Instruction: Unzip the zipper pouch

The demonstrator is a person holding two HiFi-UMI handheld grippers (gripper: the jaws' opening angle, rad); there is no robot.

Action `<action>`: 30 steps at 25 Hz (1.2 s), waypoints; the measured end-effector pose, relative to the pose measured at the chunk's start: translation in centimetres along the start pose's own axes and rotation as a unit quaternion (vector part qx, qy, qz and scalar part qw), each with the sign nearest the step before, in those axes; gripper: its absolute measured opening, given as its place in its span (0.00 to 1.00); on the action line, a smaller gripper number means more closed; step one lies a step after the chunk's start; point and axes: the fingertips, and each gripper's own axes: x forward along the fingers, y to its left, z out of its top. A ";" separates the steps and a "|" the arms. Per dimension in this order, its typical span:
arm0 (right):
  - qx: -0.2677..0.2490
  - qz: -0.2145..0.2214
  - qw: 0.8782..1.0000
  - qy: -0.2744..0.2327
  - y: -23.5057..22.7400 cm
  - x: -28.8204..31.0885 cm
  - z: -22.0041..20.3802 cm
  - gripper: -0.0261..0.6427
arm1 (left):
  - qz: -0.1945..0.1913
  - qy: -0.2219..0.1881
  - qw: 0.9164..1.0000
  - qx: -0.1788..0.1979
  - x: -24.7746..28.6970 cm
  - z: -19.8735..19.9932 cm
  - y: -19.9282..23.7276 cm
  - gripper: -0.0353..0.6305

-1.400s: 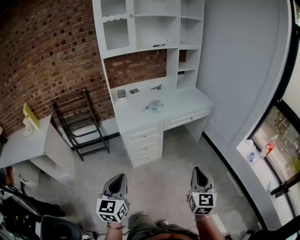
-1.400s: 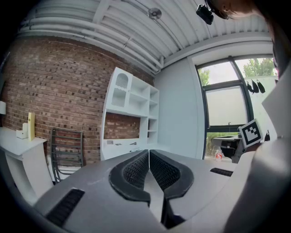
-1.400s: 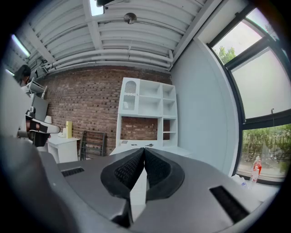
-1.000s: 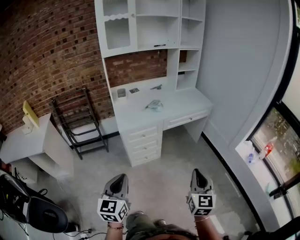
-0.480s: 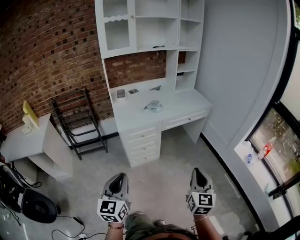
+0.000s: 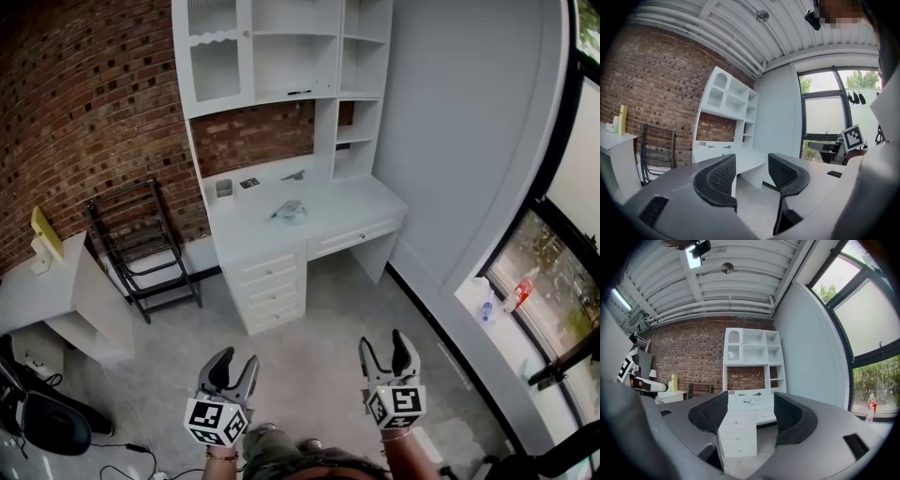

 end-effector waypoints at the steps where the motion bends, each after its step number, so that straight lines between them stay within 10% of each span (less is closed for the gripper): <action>1: 0.001 0.004 1.000 0.000 0.0 -0.1 -0.1 0.49 | -0.006 0.001 1.000 -0.002 0.2 -0.1 -0.3 0.35; 17: 0.010 0.042 0.999 0.013 -0.3 1.0 -1.7 0.84 | -0.043 0.023 0.999 0.008 3.1 -1.2 -2.9 0.90; 30: -0.036 0.099 0.993 0.060 -0.2 7.9 -4.9 0.89 | -0.032 0.004 0.999 -0.001 9.6 -1.5 0.8 0.91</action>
